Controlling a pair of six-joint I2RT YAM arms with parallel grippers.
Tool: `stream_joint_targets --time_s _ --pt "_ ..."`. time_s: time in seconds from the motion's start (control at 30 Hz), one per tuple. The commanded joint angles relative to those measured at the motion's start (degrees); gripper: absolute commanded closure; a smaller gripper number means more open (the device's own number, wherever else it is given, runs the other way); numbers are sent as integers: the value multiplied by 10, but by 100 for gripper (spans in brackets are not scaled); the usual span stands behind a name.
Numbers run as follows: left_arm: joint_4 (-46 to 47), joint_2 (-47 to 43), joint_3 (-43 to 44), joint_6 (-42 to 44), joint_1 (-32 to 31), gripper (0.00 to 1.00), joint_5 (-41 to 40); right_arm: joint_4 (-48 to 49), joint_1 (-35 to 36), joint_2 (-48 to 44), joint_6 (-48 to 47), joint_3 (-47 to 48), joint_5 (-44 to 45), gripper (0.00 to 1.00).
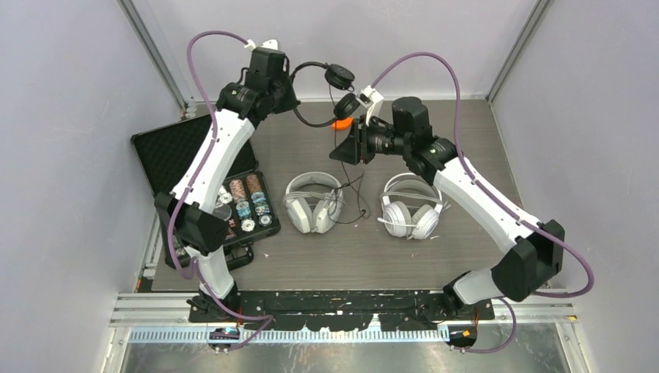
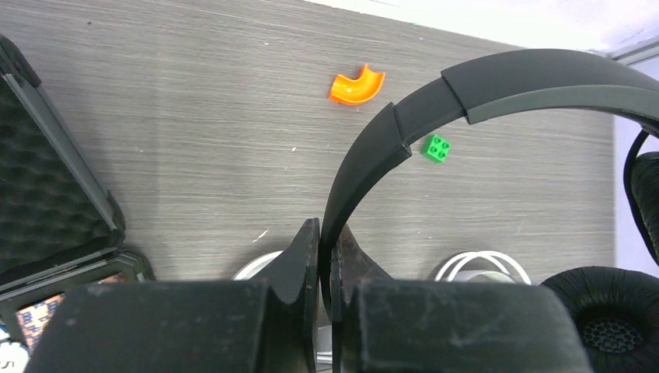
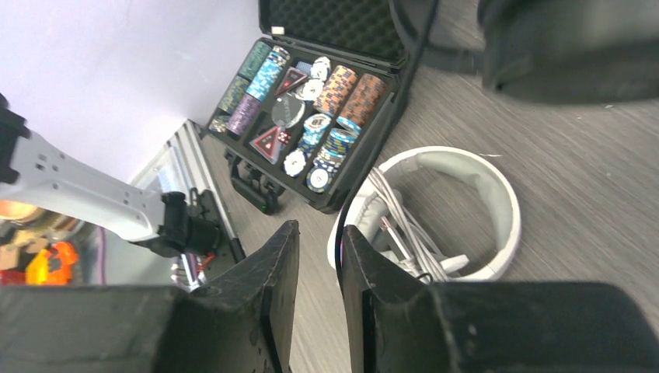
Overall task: Wrap the headphones
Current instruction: Wrap the headphones cable around the headphones.
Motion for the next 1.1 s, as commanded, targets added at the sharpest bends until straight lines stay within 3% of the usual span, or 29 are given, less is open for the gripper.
stream_joint_targets --time_s 0.0,0.13,0.37,0.57,0.67,0.83,1.07 --pt "85 -45 -12 -60 7 100 43 86 3 -53 -64 -51 47 67" --pt "101 -60 -24 -75 9 100 61 136 3 -61 -75 -94 62 65" --pt "103 -75 -22 -80 9 100 70 319 4 -75 -52 -178 114 47" --pt "97 -84 -21 -80 9 100 80 445 4 -65 -45 -225 143 43" --pt "97 -85 -17 -85 9 100 91 467 5 -39 -31 -217 114 43" --pt "91 -82 1 -88 9 100 108 464 6 -7 -38 -217 147 47" --pt "60 -58 51 -70 30 100 111 336 4 -106 -48 -246 162 41"
